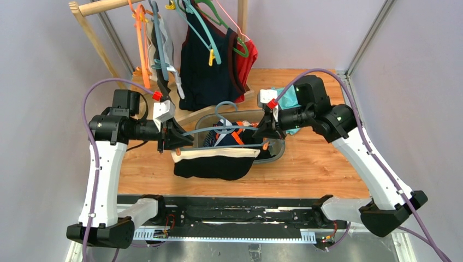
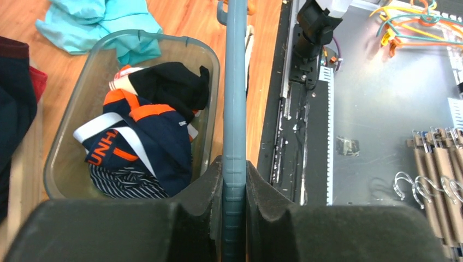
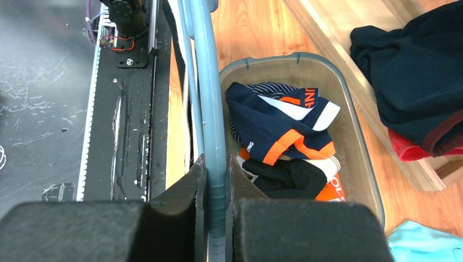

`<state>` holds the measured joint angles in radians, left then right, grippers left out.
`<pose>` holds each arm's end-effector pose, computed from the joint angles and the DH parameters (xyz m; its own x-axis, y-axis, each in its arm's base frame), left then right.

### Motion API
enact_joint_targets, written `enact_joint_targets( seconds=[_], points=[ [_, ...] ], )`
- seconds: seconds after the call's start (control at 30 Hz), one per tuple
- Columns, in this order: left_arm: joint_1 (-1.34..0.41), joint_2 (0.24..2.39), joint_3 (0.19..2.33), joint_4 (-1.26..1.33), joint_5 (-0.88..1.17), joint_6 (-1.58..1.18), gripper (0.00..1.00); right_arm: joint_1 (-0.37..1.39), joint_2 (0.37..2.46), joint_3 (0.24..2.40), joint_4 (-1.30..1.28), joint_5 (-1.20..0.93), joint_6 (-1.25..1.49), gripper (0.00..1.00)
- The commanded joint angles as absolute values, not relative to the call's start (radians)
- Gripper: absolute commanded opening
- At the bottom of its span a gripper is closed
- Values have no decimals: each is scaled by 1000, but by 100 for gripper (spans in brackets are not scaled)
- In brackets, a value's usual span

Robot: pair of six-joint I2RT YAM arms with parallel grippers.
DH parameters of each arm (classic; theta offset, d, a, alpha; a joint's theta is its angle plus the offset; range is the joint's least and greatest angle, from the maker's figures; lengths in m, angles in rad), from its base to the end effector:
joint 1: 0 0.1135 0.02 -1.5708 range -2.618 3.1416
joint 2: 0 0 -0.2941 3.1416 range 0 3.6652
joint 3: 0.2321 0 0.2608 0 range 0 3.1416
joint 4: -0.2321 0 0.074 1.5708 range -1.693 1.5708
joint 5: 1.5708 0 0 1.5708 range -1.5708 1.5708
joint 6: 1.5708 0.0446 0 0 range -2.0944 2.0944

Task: Remove the underwear clipped to the hanger
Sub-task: Remove the underwear from the hanger.

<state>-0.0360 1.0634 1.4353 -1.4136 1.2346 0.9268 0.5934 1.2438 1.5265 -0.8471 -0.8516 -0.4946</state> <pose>0.1349 -0.0470 0.4421 -0.1277 0.2686 -0.9548 0.9829 0.1628 -0.0856 0.1801 0.1620 0.4651 0.0347 -0.3538 -0.9347 -0.9986 0.0259 -0.0469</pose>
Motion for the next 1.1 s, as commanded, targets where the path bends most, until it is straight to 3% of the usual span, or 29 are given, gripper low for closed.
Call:
enact_joint_targets(
  seconds=[0.0,0.17,0.37,0.7,0.87,1.07],
  points=[
    [-44,1062,1456,-1414,1226,909,26,600,1182,1484,-747,-725,-433,1],
    [-43,1076,1475,-1413,1215,888,61,573,1113,1441,-793,-720,-473,1],
    [-40,1089,1521,-1413,1224,843,85,566,1037,1396,-877,-688,-590,1],
    [-29,1172,1605,-1367,1173,559,88,565,987,1388,-961,-669,-773,1],
    [-30,1100,1523,-1098,975,271,86,565,1010,1407,-965,-686,-775,0],
    [-29,1031,1395,-994,949,173,85,564,1024,1433,-965,-698,-766,1]
  ],
)
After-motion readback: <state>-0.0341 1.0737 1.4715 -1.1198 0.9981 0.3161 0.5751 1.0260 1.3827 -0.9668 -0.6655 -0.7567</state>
